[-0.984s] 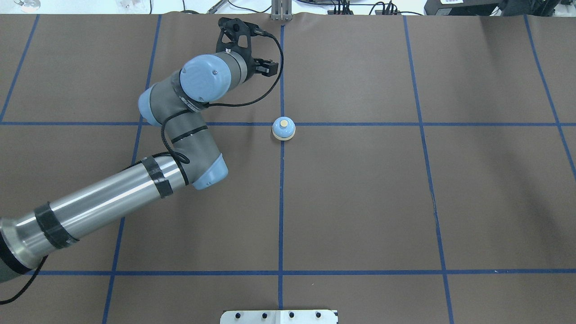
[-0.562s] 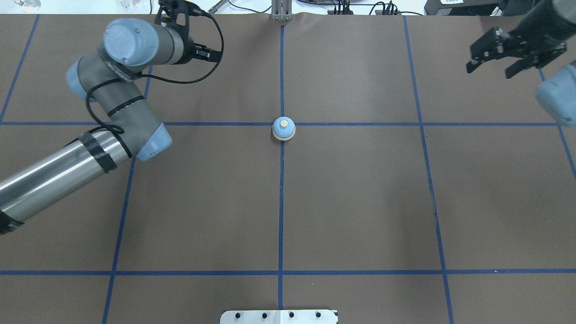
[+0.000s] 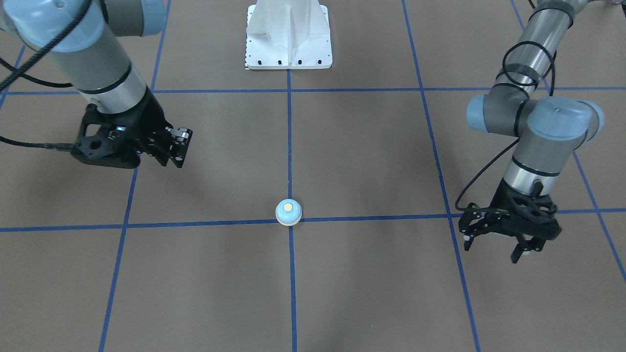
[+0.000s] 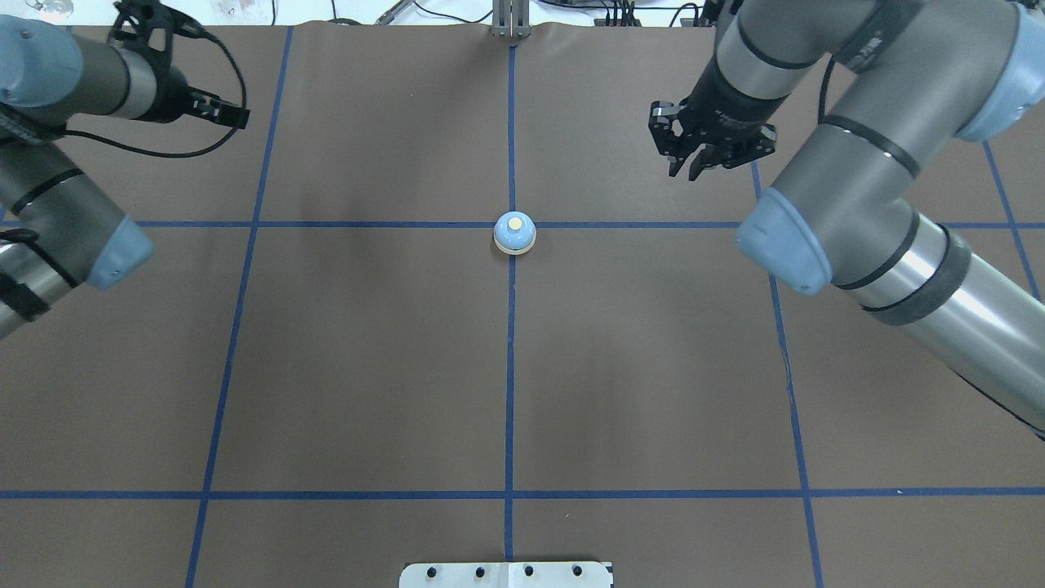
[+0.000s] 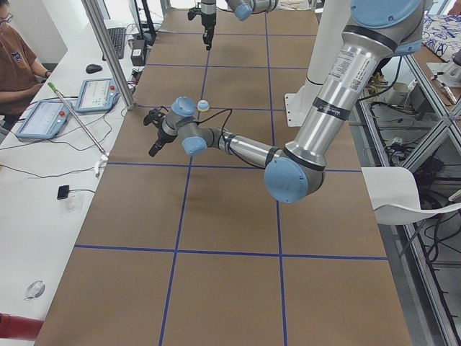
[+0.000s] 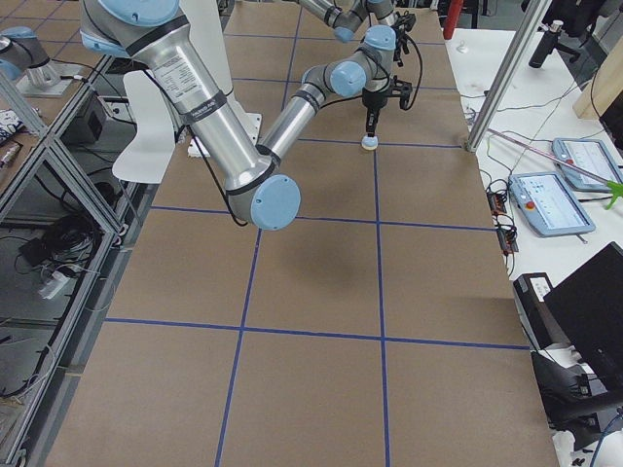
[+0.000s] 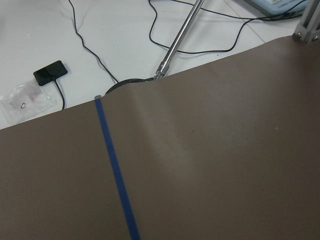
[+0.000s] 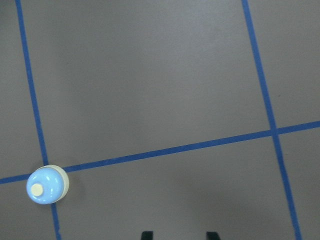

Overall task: Place and press bell with both arms
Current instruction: 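Move the right gripper above the bell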

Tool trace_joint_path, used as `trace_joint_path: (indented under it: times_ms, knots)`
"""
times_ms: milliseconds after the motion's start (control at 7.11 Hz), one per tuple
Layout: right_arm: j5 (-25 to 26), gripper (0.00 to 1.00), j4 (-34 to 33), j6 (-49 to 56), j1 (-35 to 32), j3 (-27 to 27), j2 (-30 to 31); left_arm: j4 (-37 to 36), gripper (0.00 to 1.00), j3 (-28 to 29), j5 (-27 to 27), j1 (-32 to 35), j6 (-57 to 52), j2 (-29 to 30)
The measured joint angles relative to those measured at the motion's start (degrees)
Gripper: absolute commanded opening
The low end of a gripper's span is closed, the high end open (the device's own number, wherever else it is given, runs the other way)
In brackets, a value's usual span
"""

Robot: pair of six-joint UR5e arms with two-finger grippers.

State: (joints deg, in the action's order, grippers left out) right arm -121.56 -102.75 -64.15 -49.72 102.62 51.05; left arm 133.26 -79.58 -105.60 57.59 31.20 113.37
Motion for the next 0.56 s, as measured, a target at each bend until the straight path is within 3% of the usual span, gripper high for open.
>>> trace_joint_path:
  times_ms: [281, 562]
  knots:
    - [0.64, 0.0, 0.74, -1.01, 3.39, -9.28, -8.27, 0.08, 1.0, -4.12, -6.53, 4.67, -4.25, -7.04]
    - [0.7, 0.0, 5.69, -1.14, 5.12, -18.69, -13.74, 0.14, 1.0, -5.83, -8.6, 6.25, -7.0, -10.33]
